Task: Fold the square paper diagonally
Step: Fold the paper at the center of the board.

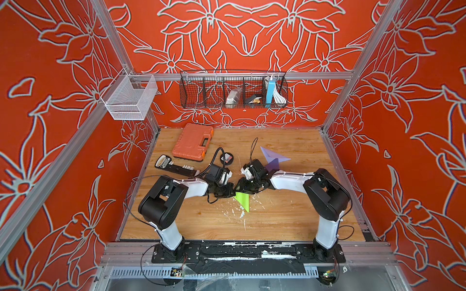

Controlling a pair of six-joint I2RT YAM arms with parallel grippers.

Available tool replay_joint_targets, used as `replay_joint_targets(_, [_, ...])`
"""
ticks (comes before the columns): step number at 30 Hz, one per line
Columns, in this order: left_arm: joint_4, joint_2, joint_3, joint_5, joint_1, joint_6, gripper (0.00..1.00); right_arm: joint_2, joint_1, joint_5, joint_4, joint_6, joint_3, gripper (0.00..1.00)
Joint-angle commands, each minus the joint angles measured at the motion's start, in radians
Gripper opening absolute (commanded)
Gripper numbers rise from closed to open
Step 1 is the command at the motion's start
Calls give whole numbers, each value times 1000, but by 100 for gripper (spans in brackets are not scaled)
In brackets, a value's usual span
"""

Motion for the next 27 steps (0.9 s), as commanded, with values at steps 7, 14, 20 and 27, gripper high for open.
replay_joint_targets(7, [-80, -4, -41, -83, -1, 20, 1, 38, 18, 28, -16, 6, -31, 52])
replay_joint_targets(14, [-91, -62, -61, -143, -1, 28, 0, 44, 19, 35, -22, 8, -33, 52])
replay_joint_targets(20, [-92, -83, -70, -164, -1, 25, 0, 41, 19, 52, -50, 1, -31, 51])
replay_joint_targets(27, [-102, -104, -78, -204, 1, 15, 1, 40, 20, 59, -72, -4, -21, 50])
